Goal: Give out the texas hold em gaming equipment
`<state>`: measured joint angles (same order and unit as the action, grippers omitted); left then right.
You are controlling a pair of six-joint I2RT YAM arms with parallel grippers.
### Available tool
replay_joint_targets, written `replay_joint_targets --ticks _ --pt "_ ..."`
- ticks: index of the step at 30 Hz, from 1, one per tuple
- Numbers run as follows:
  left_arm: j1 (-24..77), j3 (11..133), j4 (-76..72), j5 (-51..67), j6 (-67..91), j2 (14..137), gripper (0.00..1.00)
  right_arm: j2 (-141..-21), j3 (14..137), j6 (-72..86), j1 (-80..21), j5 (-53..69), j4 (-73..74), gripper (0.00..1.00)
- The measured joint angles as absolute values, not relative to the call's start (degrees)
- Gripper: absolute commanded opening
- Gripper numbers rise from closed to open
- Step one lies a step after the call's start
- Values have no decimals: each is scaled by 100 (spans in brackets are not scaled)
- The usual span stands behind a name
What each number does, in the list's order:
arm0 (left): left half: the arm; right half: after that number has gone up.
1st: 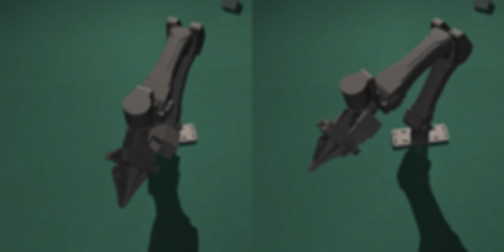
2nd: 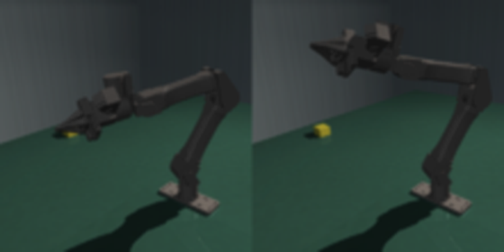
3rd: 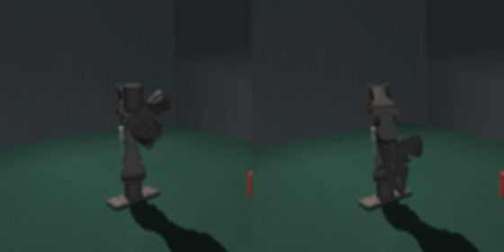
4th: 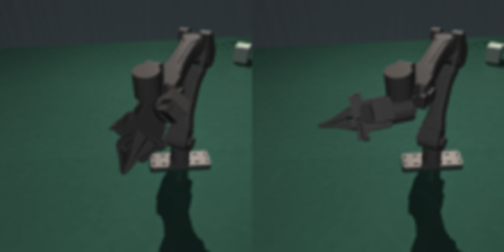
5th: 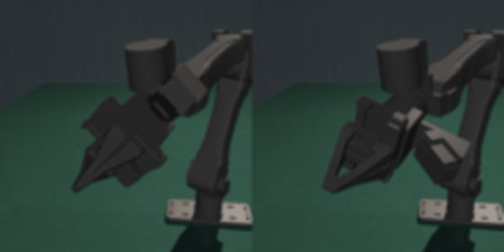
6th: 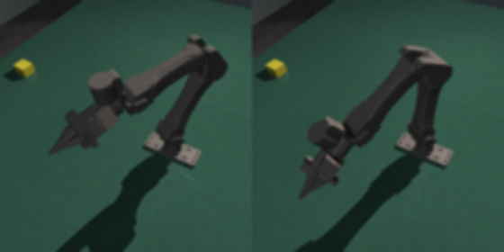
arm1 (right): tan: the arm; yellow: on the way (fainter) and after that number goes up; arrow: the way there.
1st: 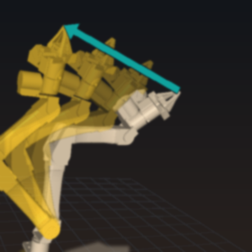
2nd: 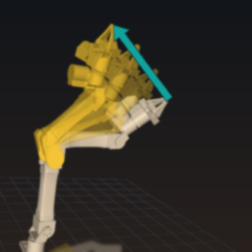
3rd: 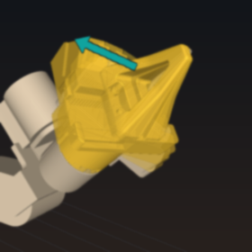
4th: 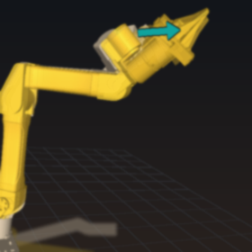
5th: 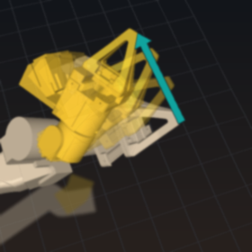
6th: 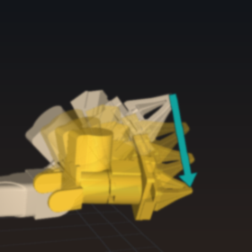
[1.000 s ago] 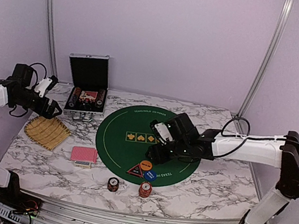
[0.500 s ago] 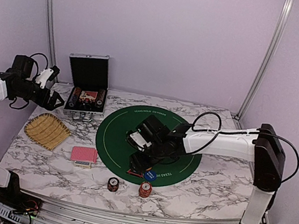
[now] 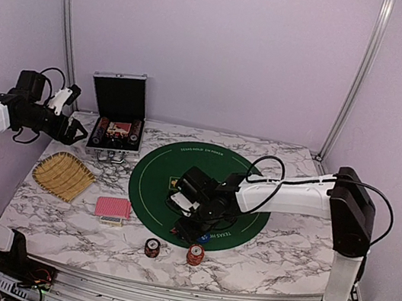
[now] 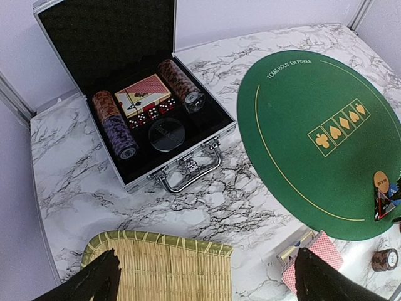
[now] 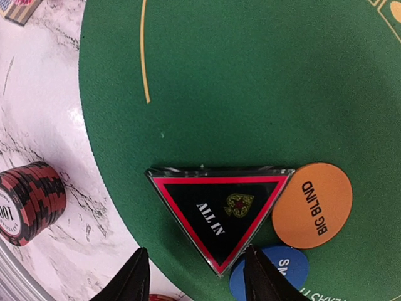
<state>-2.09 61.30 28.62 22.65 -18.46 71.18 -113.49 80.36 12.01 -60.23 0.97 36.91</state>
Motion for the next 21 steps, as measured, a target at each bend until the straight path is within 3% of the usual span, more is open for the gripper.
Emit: replay_joint_targets --ticks 21 --pt "-204 6361 2873 2401 -1817 7118 99 -11810 8578 1170 -6020 10 3905 30"
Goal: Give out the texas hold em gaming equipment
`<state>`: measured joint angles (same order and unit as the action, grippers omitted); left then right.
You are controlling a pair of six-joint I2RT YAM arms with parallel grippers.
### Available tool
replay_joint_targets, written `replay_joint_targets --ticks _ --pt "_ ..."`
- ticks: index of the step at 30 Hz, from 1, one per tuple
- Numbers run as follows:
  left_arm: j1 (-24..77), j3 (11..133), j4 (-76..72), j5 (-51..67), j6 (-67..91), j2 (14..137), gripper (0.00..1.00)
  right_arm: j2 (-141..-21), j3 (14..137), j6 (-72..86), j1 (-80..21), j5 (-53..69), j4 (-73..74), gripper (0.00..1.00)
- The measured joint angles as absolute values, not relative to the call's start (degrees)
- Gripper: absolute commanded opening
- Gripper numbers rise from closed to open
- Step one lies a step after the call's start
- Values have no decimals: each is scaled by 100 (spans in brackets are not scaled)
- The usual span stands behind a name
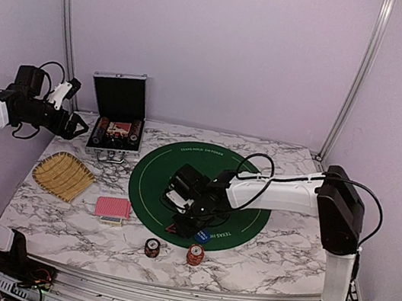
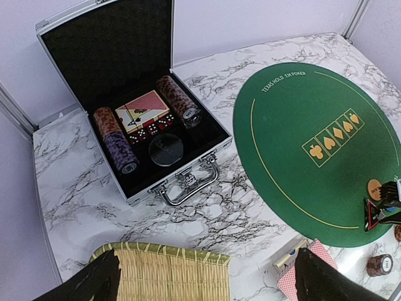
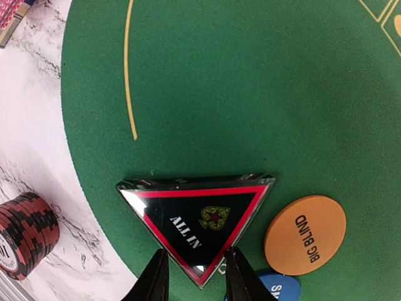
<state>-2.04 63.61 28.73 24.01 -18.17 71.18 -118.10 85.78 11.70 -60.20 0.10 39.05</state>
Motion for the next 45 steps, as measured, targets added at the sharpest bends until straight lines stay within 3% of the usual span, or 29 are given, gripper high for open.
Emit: replay_joint_targets --ticks 38,40,45 --pt "152 6173 3538 2893 -2231 7122 99 -14158 11893 1181 -5349 -416 3264 31" --pt "403 6106 3557 2860 -2255 7122 99 -14250 12038 1166 -5304 -333 3238 34" --pt "873 5953 3653 2768 -2324 7137 99 -14350 12234 1074 -5214 -174 3190 54"
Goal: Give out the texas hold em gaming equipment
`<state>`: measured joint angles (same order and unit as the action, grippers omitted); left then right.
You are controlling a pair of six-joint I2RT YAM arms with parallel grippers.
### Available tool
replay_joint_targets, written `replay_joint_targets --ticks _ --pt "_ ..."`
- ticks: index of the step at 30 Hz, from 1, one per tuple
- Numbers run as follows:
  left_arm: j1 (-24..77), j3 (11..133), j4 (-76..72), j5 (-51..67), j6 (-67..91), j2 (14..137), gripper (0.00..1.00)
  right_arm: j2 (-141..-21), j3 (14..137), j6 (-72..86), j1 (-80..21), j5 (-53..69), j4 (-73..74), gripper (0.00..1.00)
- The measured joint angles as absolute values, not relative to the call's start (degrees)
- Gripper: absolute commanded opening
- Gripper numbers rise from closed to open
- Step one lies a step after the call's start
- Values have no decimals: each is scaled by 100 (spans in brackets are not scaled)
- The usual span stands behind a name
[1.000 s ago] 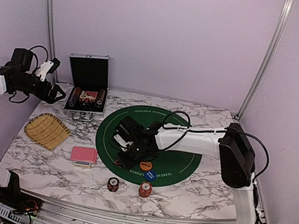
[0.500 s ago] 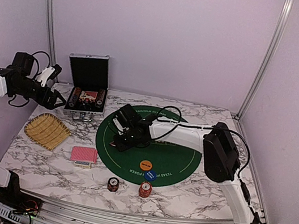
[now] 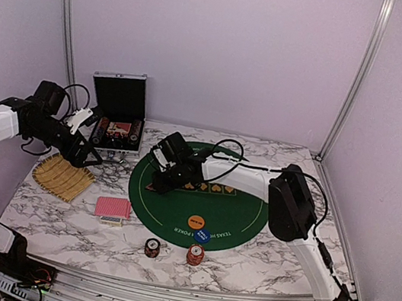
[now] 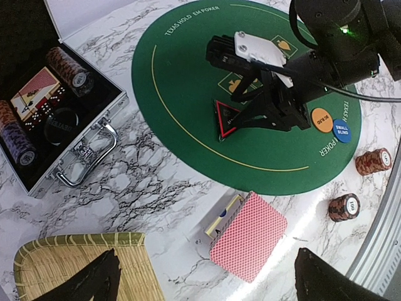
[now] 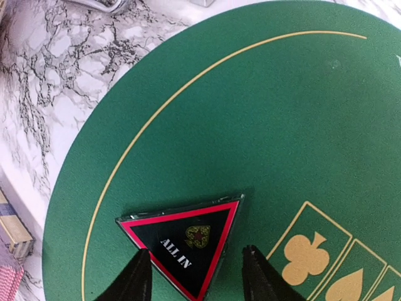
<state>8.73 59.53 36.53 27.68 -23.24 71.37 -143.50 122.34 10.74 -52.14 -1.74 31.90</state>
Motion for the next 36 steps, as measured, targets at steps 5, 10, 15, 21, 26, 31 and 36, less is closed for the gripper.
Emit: replay_joint_targets --ticks 5,10,15,21,26,31,36 --pt "1057 5948 3697 2676 -2381 7199 99 -13896 11552 1070 -5210 -148 3076 73" --pt "1144 5948 3782 2585 -2464 7310 99 -12580 9959 1166 -5210 -226 2974 82" --pt "1175 5948 3806 2543 -2497 7330 99 -11319 8484 1411 -5247 -355 2821 88" --pt "1210 5977 3872 2545 -2561 7341 99 -11052 7566 1667 -5531 -569 2842 87" --pt "1253 6036 3920 2543 -2622 7404 99 -11059 7450 1806 -5725 -659 2908 79" --pt "1278 6040 3935 2523 -2644 7437 99 -11146 7450 1852 -5754 -703 2906 73" --pt "1304 6152 3977 2497 -2646 7443 99 -11303 7450 1868 -5754 -777 2908 73"
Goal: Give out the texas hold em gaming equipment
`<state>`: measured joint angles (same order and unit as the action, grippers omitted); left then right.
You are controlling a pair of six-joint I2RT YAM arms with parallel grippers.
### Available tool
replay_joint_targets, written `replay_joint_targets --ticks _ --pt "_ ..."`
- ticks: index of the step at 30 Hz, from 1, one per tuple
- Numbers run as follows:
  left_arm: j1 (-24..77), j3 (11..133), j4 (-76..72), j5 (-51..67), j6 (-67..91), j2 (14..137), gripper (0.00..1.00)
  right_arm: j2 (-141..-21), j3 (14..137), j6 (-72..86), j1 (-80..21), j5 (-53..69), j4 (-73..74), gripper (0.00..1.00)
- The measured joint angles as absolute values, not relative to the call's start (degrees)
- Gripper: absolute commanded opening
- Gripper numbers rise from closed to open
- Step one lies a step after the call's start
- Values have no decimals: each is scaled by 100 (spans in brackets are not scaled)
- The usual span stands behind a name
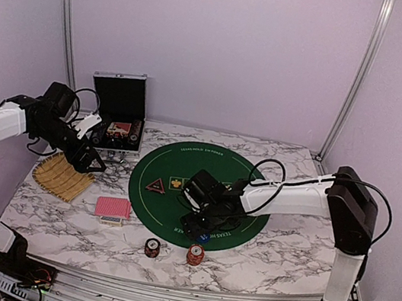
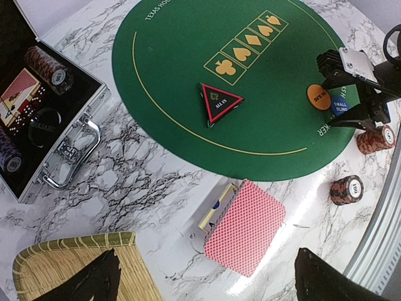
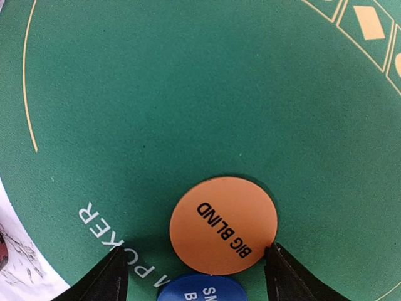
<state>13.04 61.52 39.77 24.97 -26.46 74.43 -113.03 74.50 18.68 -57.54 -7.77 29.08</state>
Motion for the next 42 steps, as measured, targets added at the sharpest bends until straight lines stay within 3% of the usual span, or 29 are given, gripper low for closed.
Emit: replay_joint_targets --ticks 4,12,20,33,42 --pt "1308 6208 3981 2499 -2646 7443 99 -11303 7450 1868 -5741 -819 2904 70" --pt "1326 6208 4045 2486 -2644 7443 99 -11323 7441 1868 -5601 -821 2818 52" --pt "1337 6272 4084 2434 -2641 7443 99 -11500 7642 1798 -5371 -888 2696 44" --pt "1341 6370 4167 2335 -2644 7441 99 -12217 8578 1306 -4716 -1306 2486 42" --pt "1341 6370 4211 2329 -2707 7441 99 -13235 10066 950 -3964 -1337 2475 38"
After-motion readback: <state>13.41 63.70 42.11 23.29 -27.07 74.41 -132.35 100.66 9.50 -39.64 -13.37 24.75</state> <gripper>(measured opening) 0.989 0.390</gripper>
